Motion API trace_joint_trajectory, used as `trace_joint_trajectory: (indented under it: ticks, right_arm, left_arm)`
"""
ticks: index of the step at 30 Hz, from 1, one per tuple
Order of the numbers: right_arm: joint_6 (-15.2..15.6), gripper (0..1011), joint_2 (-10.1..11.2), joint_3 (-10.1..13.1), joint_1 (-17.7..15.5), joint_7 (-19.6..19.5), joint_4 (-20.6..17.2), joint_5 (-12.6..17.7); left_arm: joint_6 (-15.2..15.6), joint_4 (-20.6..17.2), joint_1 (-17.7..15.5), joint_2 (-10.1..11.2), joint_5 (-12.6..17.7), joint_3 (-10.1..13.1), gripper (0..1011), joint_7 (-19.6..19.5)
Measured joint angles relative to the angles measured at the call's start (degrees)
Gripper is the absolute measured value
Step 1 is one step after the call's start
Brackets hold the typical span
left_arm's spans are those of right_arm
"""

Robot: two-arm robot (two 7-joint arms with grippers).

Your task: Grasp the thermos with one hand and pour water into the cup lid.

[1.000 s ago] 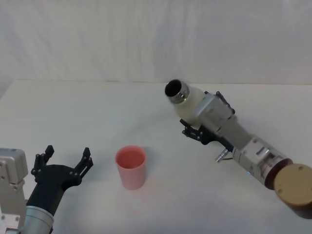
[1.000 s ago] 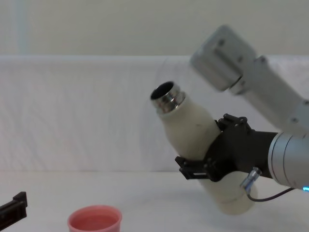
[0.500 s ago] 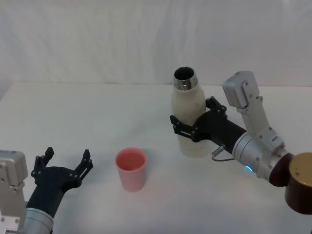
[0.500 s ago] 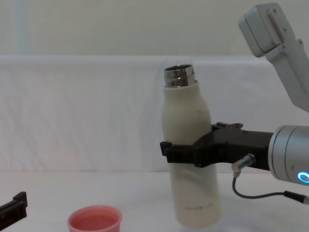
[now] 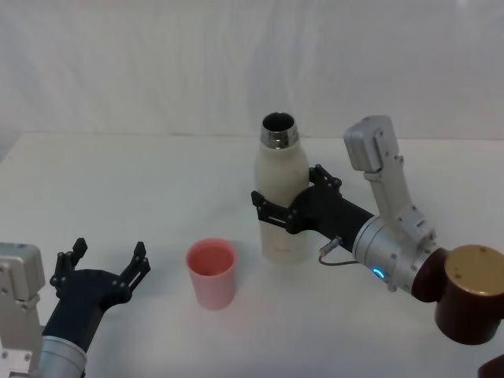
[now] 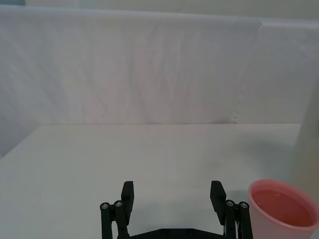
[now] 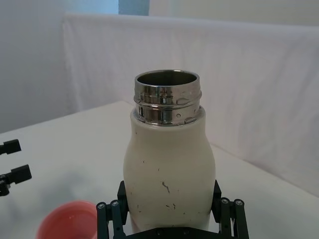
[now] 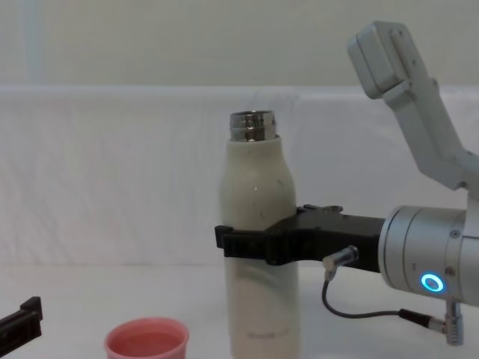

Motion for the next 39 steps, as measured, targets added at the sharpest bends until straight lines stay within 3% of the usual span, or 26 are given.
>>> trace_joint_trajectory:
  ticks: [14, 39]
  right_arm:
    - [0.2, 957, -0.5, -1.6, 0.1, -2.3, 1.9, 2.6]
    - [-2.7, 957, 2.3, -3.6, -0.8, -4.4, 3.4, 7.3]
  left_arm:
    - [0.0, 0.0, 0.0, 0.0, 0.0, 0.0, 1001, 0.0]
    - [0.0, 0.0, 0.0, 0.0, 0.0, 0.0, 1001, 0.0]
